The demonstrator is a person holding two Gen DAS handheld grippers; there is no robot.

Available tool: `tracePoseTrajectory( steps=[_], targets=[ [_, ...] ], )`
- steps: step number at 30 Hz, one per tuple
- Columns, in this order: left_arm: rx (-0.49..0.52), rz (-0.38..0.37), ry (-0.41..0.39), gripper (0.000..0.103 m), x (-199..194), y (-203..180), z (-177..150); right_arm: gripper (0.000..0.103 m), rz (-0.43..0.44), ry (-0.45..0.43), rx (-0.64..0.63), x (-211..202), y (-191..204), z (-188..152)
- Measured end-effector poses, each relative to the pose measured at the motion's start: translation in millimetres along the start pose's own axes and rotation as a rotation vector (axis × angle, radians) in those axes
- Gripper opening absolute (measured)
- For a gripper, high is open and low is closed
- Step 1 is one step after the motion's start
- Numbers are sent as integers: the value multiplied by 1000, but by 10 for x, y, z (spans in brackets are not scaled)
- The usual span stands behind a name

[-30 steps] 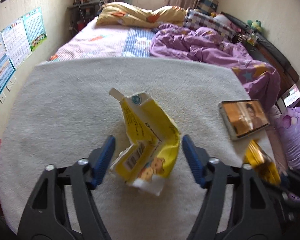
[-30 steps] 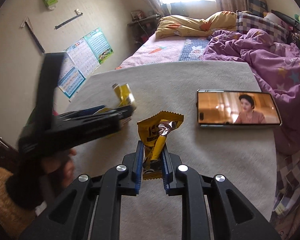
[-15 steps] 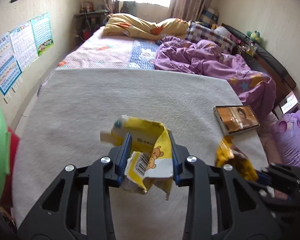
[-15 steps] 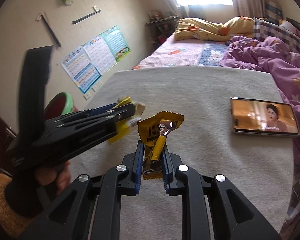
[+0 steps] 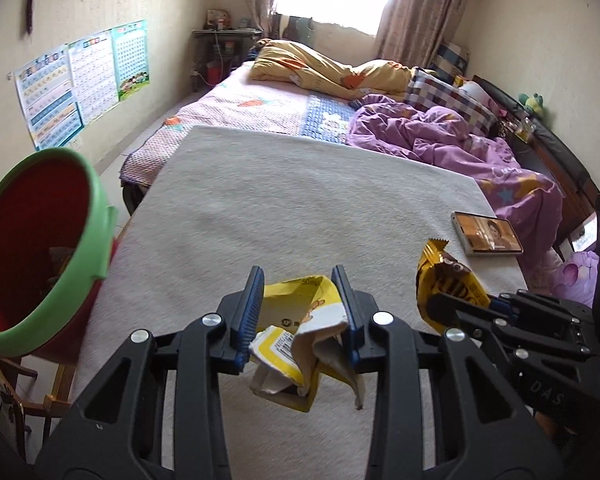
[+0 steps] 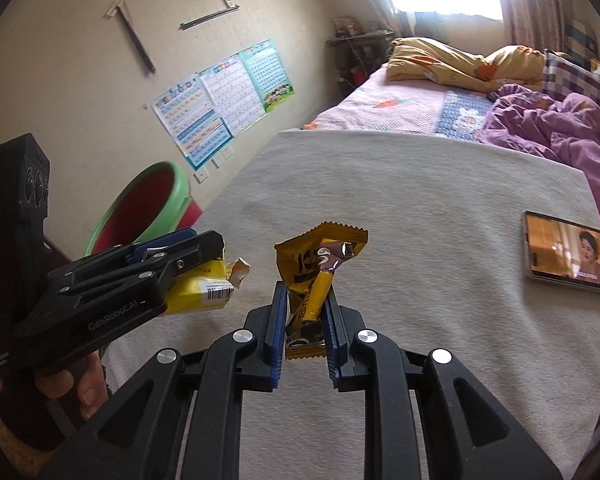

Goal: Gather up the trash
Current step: 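Carry the yellow carton and gold wrapper over the red bucket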

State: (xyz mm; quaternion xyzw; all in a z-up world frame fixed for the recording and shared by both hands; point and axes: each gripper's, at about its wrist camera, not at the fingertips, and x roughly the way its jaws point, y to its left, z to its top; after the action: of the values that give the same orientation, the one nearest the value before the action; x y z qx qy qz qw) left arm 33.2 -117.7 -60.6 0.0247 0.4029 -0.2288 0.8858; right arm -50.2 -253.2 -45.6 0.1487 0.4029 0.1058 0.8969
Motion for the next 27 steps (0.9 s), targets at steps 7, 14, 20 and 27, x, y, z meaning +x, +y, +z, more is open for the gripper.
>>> tracePoseTrajectory(
  steps=[7,14,20,27],
  targets=[
    [-15,17,-28,34,-168,112,-49,18,17,2,-40,36,223,30],
    [-18,35,-53,33,-280,216,-107,18,31,8,-80,114,388,68],
    [-29,46,-70,34,-371,354,-129,18,34,9,-106,171,498,86],
    [-46,58,-88,33,-461,517,-149,18,42,13,-129,240,614,98]
  ],
)
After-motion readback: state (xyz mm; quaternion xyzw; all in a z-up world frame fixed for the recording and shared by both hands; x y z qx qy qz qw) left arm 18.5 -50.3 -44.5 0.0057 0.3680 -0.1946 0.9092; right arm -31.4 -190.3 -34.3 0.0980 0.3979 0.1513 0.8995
